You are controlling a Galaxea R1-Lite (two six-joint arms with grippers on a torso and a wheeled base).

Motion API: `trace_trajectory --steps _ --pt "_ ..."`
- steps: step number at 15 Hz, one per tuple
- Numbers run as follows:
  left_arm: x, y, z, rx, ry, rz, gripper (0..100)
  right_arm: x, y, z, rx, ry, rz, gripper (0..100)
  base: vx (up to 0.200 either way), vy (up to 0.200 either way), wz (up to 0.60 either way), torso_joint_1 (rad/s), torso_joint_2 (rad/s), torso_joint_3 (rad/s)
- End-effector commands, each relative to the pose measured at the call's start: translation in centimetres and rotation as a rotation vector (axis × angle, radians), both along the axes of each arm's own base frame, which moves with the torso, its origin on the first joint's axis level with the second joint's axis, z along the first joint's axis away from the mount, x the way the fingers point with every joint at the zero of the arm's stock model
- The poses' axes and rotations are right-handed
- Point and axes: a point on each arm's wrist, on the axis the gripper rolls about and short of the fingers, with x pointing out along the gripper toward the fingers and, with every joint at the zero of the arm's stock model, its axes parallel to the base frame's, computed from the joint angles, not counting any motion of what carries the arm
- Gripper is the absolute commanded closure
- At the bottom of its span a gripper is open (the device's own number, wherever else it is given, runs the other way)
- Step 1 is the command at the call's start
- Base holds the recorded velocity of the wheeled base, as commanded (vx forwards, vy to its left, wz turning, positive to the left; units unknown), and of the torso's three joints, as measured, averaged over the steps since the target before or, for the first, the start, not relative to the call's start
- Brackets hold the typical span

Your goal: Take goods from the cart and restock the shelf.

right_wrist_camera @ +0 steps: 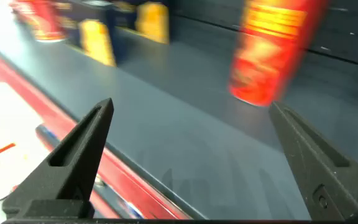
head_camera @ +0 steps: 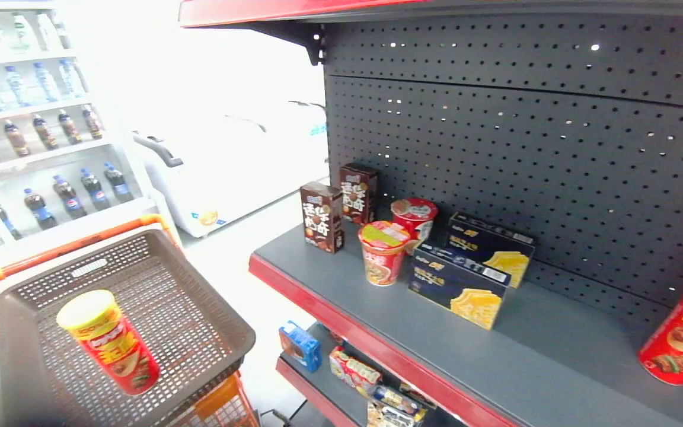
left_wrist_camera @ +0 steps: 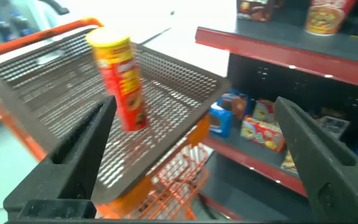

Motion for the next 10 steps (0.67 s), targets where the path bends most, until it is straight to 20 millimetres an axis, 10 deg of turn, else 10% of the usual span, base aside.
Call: trace_trajectory --steps 1,5,7,10 --pt "0.0 0.0 0.0 0.001 -0.001 -0.001 0 0.0 0.0 0.0 0.0 0.003 0.0 0 0.0 0.0 0.6 -0.002 0.0 0.002" --pt "-0.3 0.1 1.1 0.012 -0.05 0.053 0 0.0 0.0 0.0 0.006 0.003 0.0 0 0.0 0.0 0.45 -0.002 0.0 -0.001" --pt "-0.4 0.2 6.9 0.079 0.037 0.065 0 0.0 0.0 0.0 0.006 0.001 0.0 0 0.0 0.0 0.0 0.0 0.0 0.0" --pt "4.8 0.3 13.1 0.105 0.278 0.113 0 0.0 0.0 0.0 0.006 0.003 0.0 0 0.0 0.0 0.0 0.0 0.0 0.0"
